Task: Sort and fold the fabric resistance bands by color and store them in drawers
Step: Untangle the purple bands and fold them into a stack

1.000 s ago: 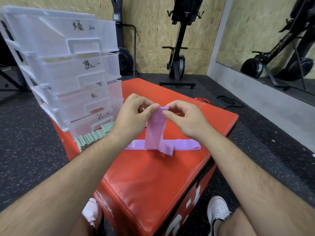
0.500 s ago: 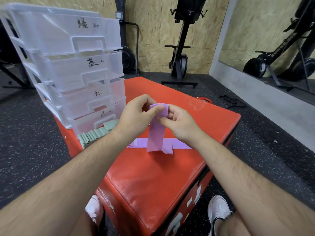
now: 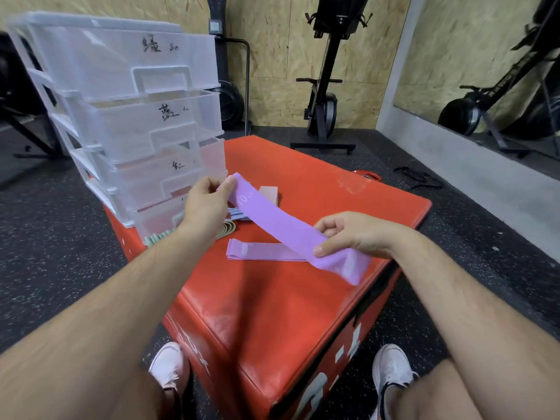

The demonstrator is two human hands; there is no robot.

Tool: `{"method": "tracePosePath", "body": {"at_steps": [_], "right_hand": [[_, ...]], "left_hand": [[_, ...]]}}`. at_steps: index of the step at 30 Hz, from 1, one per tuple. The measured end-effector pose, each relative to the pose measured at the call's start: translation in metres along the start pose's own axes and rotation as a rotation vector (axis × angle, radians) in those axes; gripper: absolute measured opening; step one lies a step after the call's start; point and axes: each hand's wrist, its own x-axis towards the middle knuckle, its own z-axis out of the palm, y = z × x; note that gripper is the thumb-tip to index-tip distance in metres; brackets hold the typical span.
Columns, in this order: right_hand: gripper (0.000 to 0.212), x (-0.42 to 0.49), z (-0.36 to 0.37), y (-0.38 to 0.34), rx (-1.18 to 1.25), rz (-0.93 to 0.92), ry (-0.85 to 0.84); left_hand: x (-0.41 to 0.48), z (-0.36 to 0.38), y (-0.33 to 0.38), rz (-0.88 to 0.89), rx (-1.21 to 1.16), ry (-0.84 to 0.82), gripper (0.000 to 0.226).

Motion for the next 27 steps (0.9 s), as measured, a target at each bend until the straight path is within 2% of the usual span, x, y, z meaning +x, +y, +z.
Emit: {"method": "tracePosePath", "body": {"at_steps": [5, 13, 18, 22, 25, 27], "right_hand": [[0.044, -0.002, -0.022, 0.032, 0.004, 0.105, 0.048], [0.016, 0.007, -0.042, 0.068, 0.145, 0.191, 0.254], [0.013, 0.019, -0.044, 0.076, 0.108, 0.181, 0.467], [0.015, 0.037, -0.049, 0.088, -0.196, 0.199, 0.602], [0.023, 0.045, -0.049, 0.097, -0.403, 0.224, 0.605], [0.022, 0.049, -0.045, 0.103, -0.443, 0.233, 0.604]], "left_hand": [[0.009, -0.003, -0.026, -0.101, 0.036, 0.033, 0.030], [0.015, 0.003, -0.059, -0.189, 0.164, 0.037, 0.022], [0.017, 0.010, -0.074, -0.254, 0.321, -0.050, 0.020], [0.018, 0.009, -0.083, -0.289, 0.486, -0.069, 0.024], [0.018, 0.005, -0.093, -0.245, 0.594, -0.078, 0.035], [0.015, 0.002, -0.099, -0.198, 0.678, -0.112, 0.036]]}}
